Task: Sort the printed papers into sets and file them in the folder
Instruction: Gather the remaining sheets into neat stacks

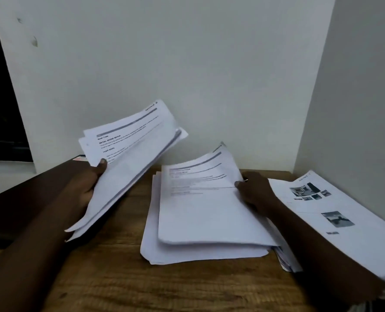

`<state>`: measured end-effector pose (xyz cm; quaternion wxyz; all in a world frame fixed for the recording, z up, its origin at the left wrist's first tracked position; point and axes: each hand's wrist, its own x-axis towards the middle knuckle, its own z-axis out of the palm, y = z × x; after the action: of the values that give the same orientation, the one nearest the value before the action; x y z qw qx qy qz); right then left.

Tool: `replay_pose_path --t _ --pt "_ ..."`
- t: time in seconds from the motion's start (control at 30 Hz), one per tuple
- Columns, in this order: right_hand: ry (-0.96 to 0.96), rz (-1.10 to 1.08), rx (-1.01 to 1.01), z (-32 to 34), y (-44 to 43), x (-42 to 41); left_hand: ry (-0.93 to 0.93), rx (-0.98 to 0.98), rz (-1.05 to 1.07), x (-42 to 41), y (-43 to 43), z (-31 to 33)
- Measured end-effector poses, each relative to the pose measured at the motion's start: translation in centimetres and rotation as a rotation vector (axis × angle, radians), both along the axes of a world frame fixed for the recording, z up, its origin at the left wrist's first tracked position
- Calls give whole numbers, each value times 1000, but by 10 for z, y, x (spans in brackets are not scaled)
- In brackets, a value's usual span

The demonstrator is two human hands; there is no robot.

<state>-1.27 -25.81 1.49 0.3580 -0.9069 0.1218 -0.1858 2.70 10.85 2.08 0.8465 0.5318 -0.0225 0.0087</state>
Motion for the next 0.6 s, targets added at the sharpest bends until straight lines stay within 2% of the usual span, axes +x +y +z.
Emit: replay_pose_path --t 0.1,0.17,0.27,0.37,0.43,0.5,0.6 --pt "62 21 -61 -6 7 2 49 29 -41 -17 -24 8" --pt "100 25 -101 -9 9 3 25 48 -6 -12 -28 7" --pt "123 31 -205 -12 11 4 27 76 -64 -10 -35 7" --pt "105 13 -243 -10 12 3 -8 114 -66 -9 -39 7" --pt "12 6 -250 -7 13 0 -4 128 -55 -9 -40 7" --pt "-117 31 -136 -5 14 -1 -12 158 -50 -9 -43 6" --pt "-110 240 399 3 27 -4 -65 215 -58 -15 -49 7"
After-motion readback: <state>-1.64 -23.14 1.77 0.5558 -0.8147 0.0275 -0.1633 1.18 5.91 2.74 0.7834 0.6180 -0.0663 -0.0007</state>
